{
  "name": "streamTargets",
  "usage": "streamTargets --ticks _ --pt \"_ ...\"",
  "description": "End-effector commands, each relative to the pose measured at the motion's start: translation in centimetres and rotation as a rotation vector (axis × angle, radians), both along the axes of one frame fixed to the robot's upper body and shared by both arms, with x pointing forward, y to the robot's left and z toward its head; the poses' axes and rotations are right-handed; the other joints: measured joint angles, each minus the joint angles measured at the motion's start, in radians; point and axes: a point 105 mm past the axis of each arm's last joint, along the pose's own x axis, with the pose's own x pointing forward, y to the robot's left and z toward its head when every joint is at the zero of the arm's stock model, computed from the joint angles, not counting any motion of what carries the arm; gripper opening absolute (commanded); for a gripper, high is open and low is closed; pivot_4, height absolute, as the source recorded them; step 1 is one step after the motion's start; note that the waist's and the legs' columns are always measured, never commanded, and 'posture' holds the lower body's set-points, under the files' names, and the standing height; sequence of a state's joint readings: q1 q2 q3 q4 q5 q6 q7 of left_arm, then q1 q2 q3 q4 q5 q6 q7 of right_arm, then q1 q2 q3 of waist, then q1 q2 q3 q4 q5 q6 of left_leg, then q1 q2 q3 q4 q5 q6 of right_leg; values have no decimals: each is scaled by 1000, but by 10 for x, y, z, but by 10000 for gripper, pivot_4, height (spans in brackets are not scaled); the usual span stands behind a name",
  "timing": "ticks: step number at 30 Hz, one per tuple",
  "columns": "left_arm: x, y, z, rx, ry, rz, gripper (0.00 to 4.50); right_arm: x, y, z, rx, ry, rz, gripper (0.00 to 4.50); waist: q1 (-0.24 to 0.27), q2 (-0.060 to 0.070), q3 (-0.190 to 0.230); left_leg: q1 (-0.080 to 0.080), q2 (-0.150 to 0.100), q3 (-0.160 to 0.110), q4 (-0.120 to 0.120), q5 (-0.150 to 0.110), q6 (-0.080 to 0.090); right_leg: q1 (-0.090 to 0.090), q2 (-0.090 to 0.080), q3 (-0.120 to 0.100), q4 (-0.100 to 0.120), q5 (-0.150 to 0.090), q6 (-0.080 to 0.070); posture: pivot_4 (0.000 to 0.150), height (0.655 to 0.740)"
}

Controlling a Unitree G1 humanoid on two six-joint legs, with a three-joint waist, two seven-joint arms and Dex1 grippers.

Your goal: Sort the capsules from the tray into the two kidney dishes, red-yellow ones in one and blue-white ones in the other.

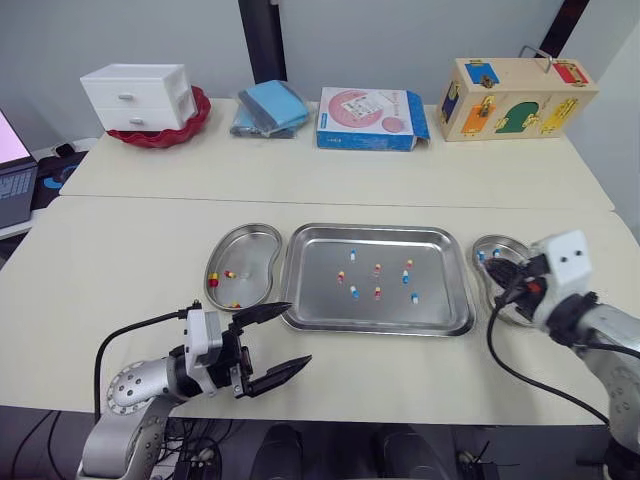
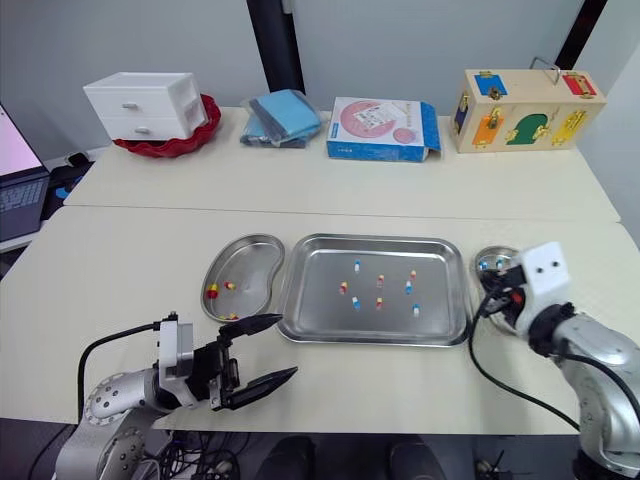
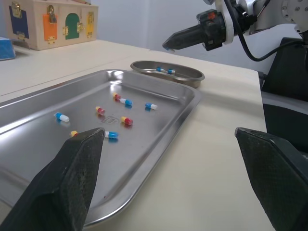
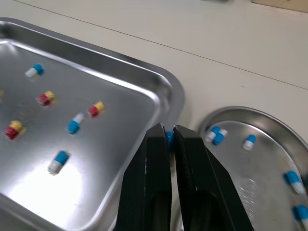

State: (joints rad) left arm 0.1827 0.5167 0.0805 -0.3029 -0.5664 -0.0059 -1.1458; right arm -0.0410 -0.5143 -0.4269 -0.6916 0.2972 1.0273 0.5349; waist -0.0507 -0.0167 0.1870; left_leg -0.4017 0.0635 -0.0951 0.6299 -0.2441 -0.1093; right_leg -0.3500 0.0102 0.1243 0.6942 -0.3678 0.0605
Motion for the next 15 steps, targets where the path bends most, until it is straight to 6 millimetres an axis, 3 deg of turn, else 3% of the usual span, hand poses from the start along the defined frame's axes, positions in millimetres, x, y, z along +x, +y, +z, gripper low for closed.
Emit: streamTargets --ticks 1,5,6,8,15 --pt "-1 -3 8 -8 -55 -11 45000 1 -27 8 0 -42 -115 62 -1 0 0 0 0 0 0 0 0 0 0 0 0 0 0 1500 7302" --pt "0 -6 10 -13 -66 -11 45000 4 -45 3 9 -32 -206 62 -3 0 0 1 0 1 0 0 0 0 0 1 1 0 0 1500 7302" --pt "0 -6 10 -16 -69 -10 45000 4 -49 3 13 -34 -229 6394 -3 0 0 1 0 1 0 0 0 0 0 1 1 0 0 1500 7302" --pt "0 -8 12 -21 -71 -9 45000 5 -52 3 25 -37 -241 8166 -3 0 0 1 0 1 0 0 0 0 0 1 1 0 0 1500 7302" --pt "0 -10 17 -33 -74 -1 45000 5 -51 6 38 -49 -236 25195 -3 0 0 1 0 1 0 0 0 0 0 1 1 0 0 1500 7302"
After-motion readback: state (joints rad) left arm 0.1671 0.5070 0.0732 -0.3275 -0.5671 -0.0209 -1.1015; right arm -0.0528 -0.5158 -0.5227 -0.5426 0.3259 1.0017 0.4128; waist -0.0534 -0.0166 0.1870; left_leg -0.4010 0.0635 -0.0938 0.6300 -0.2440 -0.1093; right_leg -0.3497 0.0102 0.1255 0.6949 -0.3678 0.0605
